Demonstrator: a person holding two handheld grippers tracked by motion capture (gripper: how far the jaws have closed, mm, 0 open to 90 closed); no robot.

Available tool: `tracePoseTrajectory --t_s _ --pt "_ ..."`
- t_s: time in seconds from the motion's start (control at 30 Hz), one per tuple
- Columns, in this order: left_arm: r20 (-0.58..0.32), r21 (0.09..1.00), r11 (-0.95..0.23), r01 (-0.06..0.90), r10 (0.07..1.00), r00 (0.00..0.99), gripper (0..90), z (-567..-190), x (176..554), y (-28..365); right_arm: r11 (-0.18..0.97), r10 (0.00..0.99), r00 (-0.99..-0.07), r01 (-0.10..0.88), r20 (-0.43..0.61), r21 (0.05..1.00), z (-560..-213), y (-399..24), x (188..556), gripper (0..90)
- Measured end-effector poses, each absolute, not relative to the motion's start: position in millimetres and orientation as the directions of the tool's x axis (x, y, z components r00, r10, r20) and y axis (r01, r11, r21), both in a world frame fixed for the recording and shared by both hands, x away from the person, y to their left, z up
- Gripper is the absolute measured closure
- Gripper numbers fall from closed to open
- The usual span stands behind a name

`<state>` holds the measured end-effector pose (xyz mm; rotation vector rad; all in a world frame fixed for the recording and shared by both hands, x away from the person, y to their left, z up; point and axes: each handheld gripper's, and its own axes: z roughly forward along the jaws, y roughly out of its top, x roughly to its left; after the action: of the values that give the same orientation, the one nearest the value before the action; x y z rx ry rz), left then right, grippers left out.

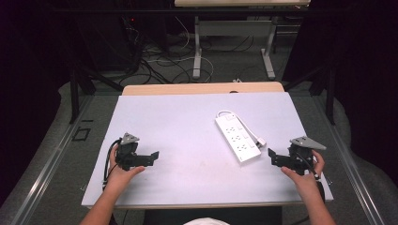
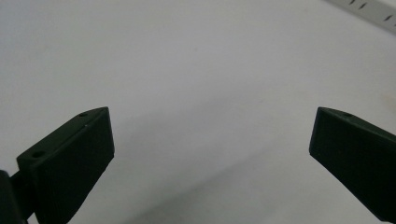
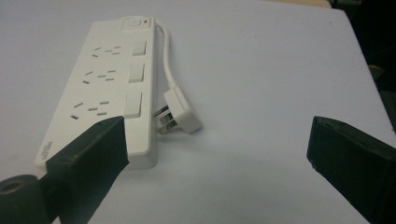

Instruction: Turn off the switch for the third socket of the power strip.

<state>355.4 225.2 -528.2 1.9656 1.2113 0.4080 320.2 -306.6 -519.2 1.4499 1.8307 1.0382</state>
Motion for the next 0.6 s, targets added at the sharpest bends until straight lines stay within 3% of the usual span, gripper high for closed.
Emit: tracePoseTrajectory --t_s 0.3,0.5,0.6 --pt "-0.148 0.794 -0.228 0.563 0.826 0.544 0.0 -510.0 336.1 216.0 0.102 0.965 -0.256 0.574 0.06 0.813 -519.5 -298.3 314.8 4.5" --pt "-0.158 0.797 -0.216 0.564 0.826 0.54 0.0 -508.3 330.1 211.4 0.125 0.963 -0.265 0.602 0.05 0.789 -516.0 -292.9 312.0 14.2" --pt "-0.157 0.802 -0.206 0.56 0.833 0.531 0.0 -510.5 328.0 208.3 0.137 0.962 -0.272 0.6 0.04 0.788 -514.9 -289.8 310.7 14.8"
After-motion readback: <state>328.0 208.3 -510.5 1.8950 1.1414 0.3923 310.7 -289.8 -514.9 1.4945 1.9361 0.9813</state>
